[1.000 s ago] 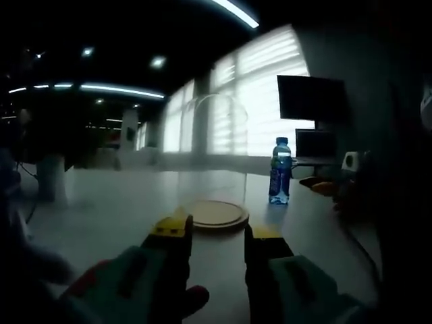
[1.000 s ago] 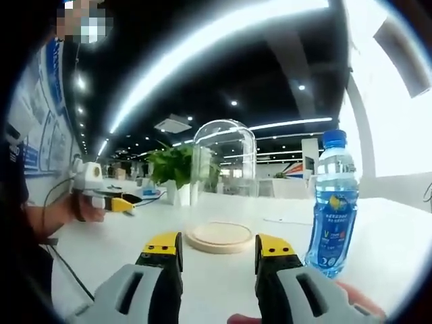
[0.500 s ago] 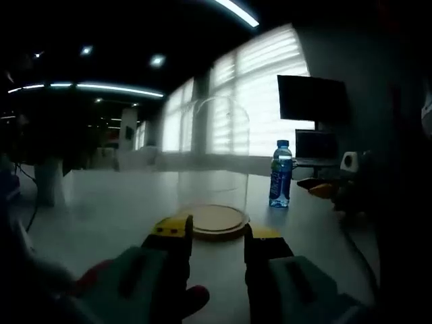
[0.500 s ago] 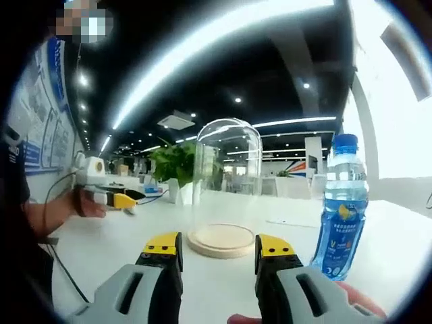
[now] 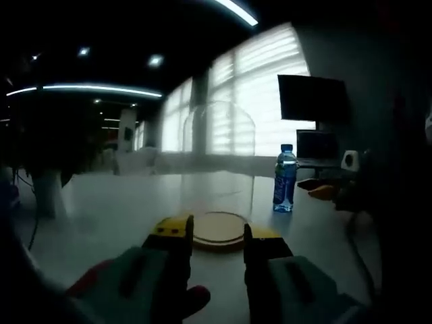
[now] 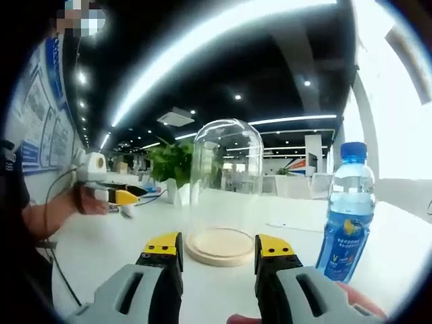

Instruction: Open the cover put in the Mizone put the cover back on

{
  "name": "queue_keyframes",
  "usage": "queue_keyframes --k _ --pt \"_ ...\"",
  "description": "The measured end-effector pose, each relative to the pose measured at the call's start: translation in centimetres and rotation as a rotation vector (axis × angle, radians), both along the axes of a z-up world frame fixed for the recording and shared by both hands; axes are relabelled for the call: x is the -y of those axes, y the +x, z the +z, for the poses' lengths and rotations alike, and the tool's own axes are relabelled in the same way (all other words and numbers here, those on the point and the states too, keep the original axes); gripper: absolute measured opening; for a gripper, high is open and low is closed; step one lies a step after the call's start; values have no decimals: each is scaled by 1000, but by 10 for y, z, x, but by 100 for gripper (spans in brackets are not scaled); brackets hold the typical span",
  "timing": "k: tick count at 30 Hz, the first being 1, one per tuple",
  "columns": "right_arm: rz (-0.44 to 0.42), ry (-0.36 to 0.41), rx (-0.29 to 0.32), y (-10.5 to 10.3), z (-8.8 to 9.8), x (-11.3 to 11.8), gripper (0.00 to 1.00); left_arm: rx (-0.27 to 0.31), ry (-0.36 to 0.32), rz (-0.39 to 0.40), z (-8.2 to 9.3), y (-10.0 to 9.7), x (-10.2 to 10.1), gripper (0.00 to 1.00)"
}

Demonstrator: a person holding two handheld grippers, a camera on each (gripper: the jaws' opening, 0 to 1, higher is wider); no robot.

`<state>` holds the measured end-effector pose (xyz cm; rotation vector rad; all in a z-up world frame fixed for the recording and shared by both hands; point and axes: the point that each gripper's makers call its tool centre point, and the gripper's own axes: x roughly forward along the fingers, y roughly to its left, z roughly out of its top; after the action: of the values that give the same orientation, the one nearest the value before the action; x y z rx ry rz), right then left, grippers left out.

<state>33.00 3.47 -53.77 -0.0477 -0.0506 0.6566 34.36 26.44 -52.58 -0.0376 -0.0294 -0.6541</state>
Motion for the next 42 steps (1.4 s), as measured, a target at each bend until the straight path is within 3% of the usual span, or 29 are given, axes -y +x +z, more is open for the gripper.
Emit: queue_keyframes --k 13,21,35,42 --pt "6 6 3 12 17 -3 37 21 17 -13 16 9 3 23" --pt "25 -1 -14 17 12 -6 39 11 60 -46 12 17 14 25" --pt "3 17 -18 37 8 2 39 -33 10 -58 -1 37 14 25" --pt "24 30 -6 33 23 -3 39 -2 19 -51 15 32 13 25"
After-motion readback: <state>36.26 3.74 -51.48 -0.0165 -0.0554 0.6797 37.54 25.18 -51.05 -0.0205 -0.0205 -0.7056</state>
